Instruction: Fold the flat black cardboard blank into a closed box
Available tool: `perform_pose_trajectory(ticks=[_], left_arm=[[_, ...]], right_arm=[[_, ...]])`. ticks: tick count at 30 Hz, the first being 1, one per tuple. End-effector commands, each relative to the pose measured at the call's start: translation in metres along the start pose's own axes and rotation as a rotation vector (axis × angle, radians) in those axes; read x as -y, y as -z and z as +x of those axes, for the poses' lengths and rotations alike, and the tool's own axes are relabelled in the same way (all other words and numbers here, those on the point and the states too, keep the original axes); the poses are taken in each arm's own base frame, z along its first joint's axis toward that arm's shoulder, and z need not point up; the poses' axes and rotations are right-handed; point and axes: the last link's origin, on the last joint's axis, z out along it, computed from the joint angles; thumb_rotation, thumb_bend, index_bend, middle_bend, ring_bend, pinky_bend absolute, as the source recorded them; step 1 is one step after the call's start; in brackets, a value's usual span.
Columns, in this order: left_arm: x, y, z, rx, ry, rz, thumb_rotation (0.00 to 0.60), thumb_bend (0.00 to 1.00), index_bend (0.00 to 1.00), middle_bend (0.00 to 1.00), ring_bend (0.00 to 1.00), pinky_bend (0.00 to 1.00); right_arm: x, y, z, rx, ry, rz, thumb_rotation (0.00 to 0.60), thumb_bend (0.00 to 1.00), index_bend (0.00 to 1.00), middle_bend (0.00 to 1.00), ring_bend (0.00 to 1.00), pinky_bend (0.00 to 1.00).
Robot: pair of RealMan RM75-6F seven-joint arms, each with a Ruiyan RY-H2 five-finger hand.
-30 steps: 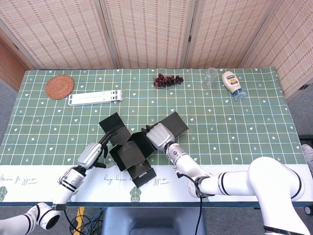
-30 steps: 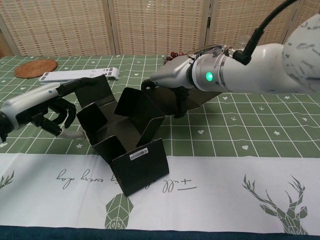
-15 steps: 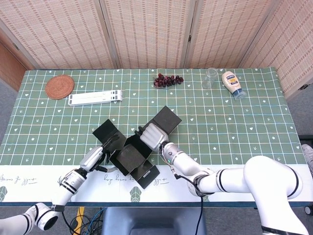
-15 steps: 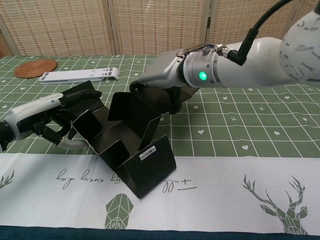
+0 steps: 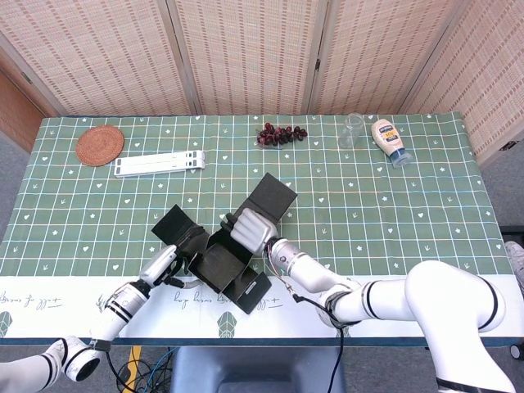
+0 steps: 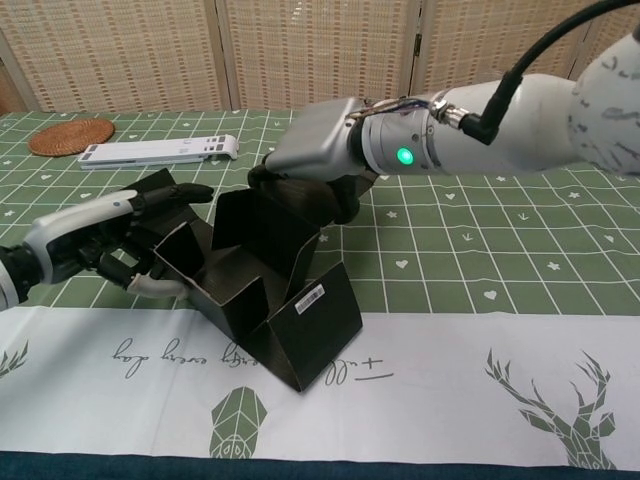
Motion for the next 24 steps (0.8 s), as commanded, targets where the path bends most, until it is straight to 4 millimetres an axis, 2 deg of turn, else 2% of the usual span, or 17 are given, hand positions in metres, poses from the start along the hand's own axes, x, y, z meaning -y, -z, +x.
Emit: perform_pose_trajectory(ticks=[1,24], left_arm=[[0.000,-0.001,-0.001,0.006,0.022,0.006,0.600,0.20,0.00,0.00,0.63,0.83],[0.000,-0.004,-0.012,0.063,0.133,0.013,0.600,0.20,0.00,0.00,0.63,0.83]], right_arm=[[0.000,0.001,0.000,-0.009,0.043,0.014,0.600,0.35,0.25,0.33,0.75,1.00],[0.004,0.008,-0.001,-0.112,0.189,0.076,0.600,0.35,0.26,0.34,0.75,1.00]])
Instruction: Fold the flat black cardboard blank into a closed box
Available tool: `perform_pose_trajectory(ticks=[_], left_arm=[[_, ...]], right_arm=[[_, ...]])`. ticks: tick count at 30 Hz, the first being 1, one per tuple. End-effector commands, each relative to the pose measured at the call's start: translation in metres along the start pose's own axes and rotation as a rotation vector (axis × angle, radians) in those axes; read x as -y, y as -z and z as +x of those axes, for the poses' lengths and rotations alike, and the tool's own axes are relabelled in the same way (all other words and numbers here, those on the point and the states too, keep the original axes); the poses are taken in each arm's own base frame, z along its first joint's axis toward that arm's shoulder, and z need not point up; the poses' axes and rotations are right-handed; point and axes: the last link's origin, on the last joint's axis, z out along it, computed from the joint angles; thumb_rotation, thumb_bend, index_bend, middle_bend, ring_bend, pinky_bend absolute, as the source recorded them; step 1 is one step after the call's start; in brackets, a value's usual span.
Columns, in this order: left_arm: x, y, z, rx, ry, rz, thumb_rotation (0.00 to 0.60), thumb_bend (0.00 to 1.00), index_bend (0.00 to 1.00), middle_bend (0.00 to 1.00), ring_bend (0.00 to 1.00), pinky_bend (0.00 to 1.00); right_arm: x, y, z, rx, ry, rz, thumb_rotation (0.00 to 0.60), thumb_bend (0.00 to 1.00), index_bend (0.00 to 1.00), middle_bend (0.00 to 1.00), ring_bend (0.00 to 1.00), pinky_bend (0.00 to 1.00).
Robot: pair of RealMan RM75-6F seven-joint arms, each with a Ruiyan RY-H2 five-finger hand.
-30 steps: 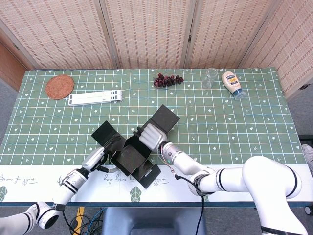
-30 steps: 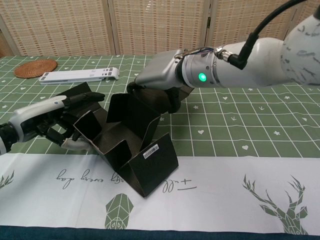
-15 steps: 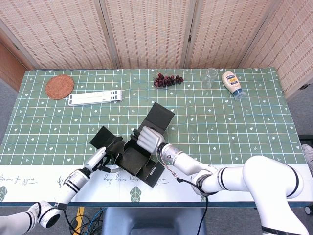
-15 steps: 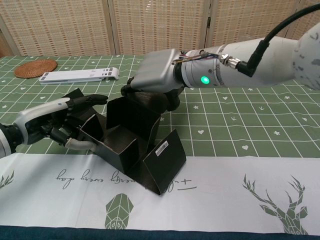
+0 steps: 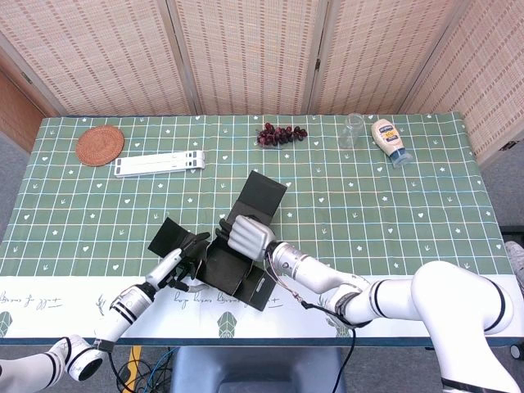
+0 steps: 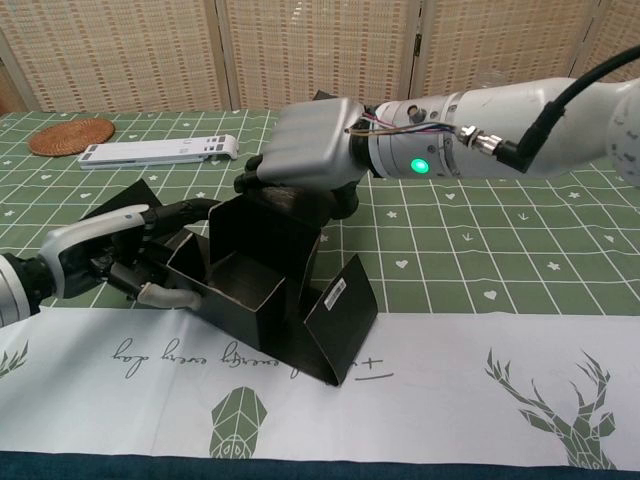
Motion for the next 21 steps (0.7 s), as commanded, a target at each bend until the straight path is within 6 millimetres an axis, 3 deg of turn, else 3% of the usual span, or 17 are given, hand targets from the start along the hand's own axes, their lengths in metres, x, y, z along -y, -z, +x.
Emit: perform_pose_trajectory(ticks=[1,21], left_arm=[[-0.0009,-0.0012,-0.0010,0.008,0.008,-0.004,0.600,0.20,0.00,0.00,0.63,0.83],[0.0016,-0.0007,-0.0057,0.082,0.134,0.015,0.600,0.20,0.00,0.00,0.63,0.83]], right_arm=[[0.0003,0.0005,-0.0006,-0.008,0.015,0.005,0.600,0.35,0.26,0.34,0.75,1.00],[0.0061,-0.0070,0.0050,-0.071,0.038,0.060,0.600,0.35,0.27,0.35,0.75,1.00]])
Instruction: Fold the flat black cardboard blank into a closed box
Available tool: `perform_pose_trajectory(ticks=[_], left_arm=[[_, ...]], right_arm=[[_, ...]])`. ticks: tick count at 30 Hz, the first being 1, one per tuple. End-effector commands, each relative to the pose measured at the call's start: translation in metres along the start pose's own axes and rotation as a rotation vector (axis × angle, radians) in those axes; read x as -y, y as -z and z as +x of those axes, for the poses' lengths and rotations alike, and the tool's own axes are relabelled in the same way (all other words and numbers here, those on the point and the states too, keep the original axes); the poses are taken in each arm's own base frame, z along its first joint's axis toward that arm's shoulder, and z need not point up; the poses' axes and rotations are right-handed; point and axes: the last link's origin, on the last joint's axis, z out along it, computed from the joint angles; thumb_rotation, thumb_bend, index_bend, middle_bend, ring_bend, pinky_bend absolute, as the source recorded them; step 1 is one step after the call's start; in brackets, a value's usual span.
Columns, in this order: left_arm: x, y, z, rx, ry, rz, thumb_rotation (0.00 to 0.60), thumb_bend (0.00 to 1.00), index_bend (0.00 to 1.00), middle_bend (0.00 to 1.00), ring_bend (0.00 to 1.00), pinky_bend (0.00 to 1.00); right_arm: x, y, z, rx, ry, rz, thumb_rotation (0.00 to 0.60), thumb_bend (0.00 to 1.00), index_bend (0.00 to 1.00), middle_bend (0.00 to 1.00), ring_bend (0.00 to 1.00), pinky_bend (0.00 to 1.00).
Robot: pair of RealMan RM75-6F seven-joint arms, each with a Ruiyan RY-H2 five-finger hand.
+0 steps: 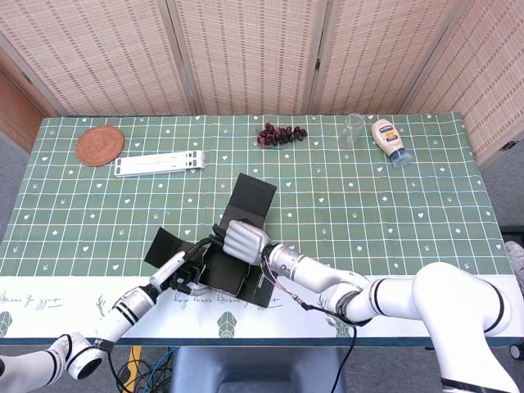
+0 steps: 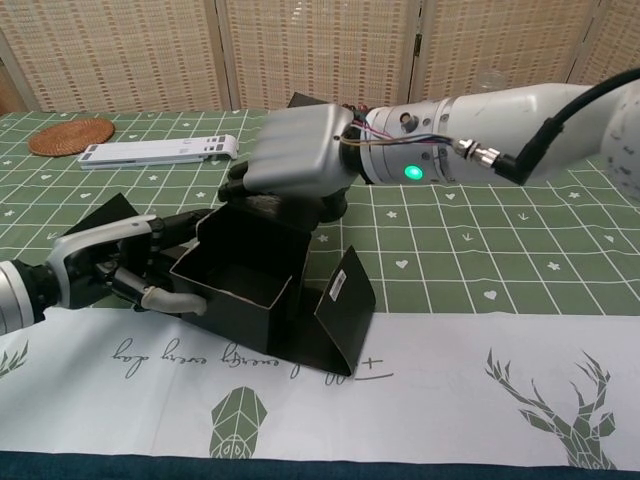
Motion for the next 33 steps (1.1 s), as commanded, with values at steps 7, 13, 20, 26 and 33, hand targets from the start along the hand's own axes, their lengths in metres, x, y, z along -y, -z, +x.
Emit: perform_pose_trajectory(ticks=[7,13,20,26,33], left_arm=[[0.000,0.001,0.000,0.040,0.052,-0.001,0.600,0.20,0.00,0.00,0.63,0.83],[0.002,0.001,-0.002,0.066,0.079,0.001,0.600,0.20,0.01,0.00,0.63,0.83],[0.004,0.000,-0.002,0.075,0.089,-0.007,0.600,0.20,0.05,0.00,0.64,0.83],[0.005,-0.001,-0.001,0.076,0.093,-0.014,0.600,0.20,0.13,0.07,0.65,0.83],[0.008,-0.001,-0.002,0.074,0.092,-0.020,0.600,0.20,0.18,0.13,0.65,0.83]], right_arm=[[0.001,-0.006,0.006,-0.042,0.005,0.029,0.600,0.35,0.28,0.36,0.75,1.00],[0.003,-0.009,0.006,-0.063,0.018,0.042,0.600,0.35,0.28,0.36,0.75,1.00],[0.004,-0.012,0.008,-0.097,0.021,0.052,0.600,0.35,0.28,0.36,0.75,1.00],[0.004,-0.013,0.007,-0.113,0.018,0.052,0.600,0.35,0.28,0.36,0.75,1.00],[0.004,-0.013,0.008,-0.130,0.016,0.044,0.600,0.35,0.28,0.35,0.74,1.00]])
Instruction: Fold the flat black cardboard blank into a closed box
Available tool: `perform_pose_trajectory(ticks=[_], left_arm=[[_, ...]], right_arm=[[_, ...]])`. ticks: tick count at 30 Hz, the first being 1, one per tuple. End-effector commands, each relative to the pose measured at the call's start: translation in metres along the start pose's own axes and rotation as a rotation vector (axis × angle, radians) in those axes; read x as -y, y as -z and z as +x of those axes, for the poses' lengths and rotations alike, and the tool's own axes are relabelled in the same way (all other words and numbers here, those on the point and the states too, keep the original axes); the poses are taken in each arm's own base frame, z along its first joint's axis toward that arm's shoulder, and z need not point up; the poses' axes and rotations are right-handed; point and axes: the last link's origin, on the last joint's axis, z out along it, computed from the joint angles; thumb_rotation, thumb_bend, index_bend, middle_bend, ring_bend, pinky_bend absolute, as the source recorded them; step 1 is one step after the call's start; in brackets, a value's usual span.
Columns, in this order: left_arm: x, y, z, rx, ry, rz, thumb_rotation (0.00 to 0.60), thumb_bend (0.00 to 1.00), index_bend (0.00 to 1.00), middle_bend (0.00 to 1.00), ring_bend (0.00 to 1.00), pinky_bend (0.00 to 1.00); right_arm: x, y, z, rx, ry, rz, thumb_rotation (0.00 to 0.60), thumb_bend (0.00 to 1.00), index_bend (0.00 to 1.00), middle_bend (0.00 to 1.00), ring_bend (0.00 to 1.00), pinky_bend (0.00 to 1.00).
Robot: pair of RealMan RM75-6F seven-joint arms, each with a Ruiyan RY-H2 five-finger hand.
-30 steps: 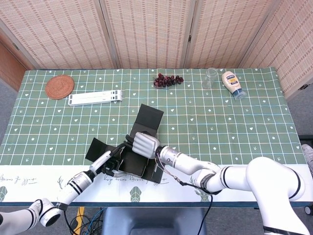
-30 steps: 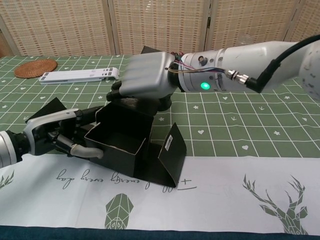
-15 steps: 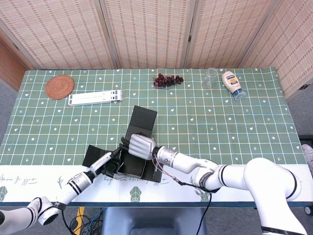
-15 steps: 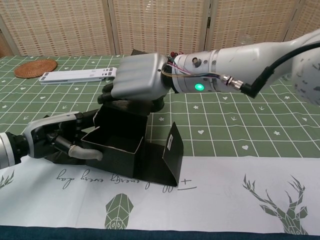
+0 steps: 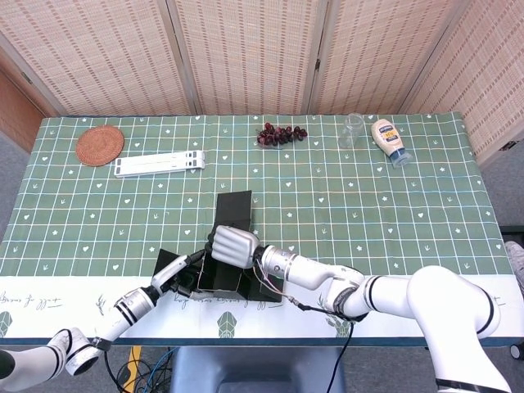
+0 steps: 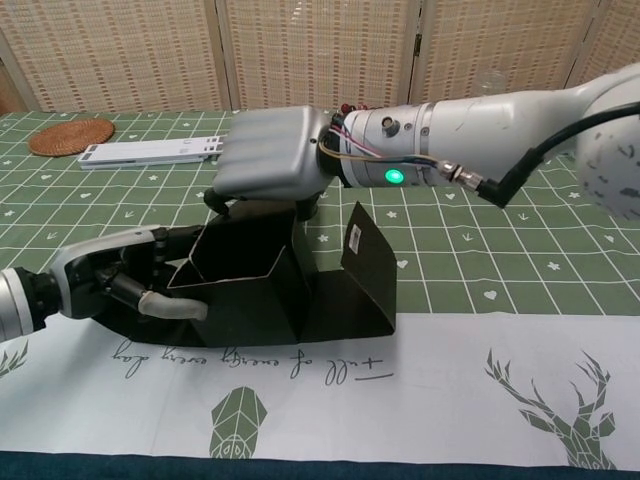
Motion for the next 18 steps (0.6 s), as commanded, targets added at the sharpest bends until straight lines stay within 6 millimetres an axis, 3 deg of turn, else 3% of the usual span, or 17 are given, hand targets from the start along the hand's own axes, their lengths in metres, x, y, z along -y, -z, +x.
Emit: perform_pose_trajectory(ticks=[1,4,9,14,18], left_arm=[[0.001,0.000,0.000,-0.003,0.000,-0.001,0.600,0.20,0.18,0.13,0.65,0.83],[0.001,0.000,0.001,-0.009,-0.003,-0.003,0.600,0.20,0.18,0.13,0.65,0.83],[-0.001,0.001,0.003,-0.024,-0.014,-0.013,0.600,0.20,0.18,0.13,0.65,0.83],[-0.004,0.000,0.006,-0.030,-0.029,-0.017,0.600,0.20,0.18,0.13,0.65,0.83],[-0.009,0.002,0.009,-0.030,-0.043,-0.023,0.600,0.20,0.18,0.13,0.65,0.83]], right_arm=[[-0.002,0.000,0.001,-0.009,-0.002,-0.010,0.600,0.35,0.28,0.33,0.74,1.00],[-0.004,0.001,0.002,-0.006,-0.009,-0.020,0.600,0.36,0.24,0.26,0.74,1.00],[-0.007,0.008,0.006,0.005,-0.052,-0.034,0.600,0.36,0.01,0.14,0.72,1.00],[-0.011,0.016,0.009,0.016,-0.085,-0.045,0.600,0.36,0.00,0.07,0.71,1.00],[-0.012,0.028,0.009,0.028,-0.127,-0.057,0.600,0.28,0.00,0.03,0.70,1.00]])
